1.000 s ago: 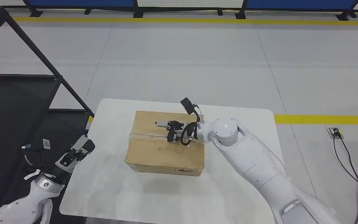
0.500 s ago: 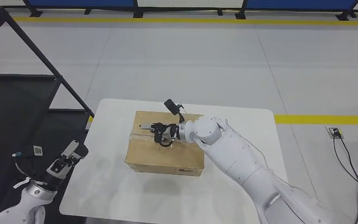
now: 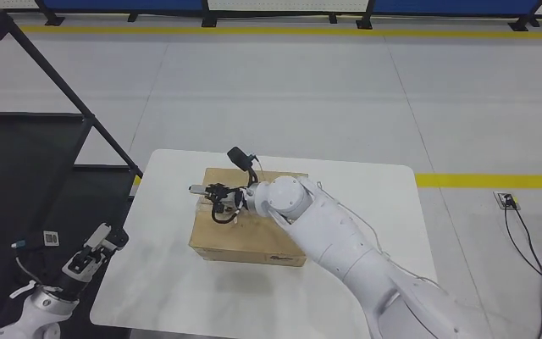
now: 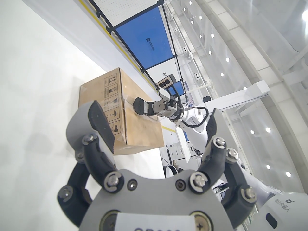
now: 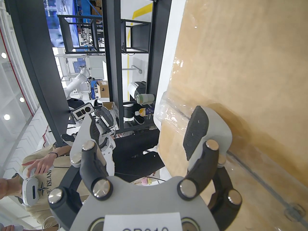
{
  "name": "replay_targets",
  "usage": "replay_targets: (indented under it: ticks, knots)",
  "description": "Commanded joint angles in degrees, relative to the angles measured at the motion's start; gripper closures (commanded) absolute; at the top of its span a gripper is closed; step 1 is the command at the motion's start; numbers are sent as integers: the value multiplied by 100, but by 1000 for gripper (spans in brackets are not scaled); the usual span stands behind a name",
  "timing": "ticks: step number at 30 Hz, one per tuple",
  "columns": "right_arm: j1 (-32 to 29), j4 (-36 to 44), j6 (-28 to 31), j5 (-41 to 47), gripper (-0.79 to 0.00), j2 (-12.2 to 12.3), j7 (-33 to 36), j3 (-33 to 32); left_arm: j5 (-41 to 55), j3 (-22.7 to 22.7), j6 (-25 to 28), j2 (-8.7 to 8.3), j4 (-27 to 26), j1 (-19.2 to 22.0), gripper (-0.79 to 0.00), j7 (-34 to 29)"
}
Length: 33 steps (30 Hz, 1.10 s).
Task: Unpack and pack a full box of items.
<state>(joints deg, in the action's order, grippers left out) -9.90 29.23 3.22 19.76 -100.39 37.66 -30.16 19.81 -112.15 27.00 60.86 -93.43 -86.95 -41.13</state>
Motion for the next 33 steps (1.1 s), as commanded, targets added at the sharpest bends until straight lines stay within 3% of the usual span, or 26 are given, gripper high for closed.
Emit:
replay_targets:
  ticks: [1, 18, 27, 33]
  knots:
    - [37, -121, -9, 40, -767, -100, -91, -2, 58, -19, 34, -5, 33, -22, -785, -56]
    - [214, -981, 440, 216, -785, -804, -104, -56, 334, -38, 154, -42, 328, -58, -785, -332]
    - [319, -1323, 596, 357, -785, -836, 655, -293, 288, 19, 138, -65, 278, -11, -785, -418]
    - [345, -1428, 724, 145, -785, -752, 532, -390, 221, 109, 110, -80, 219, 60, -785, -485]
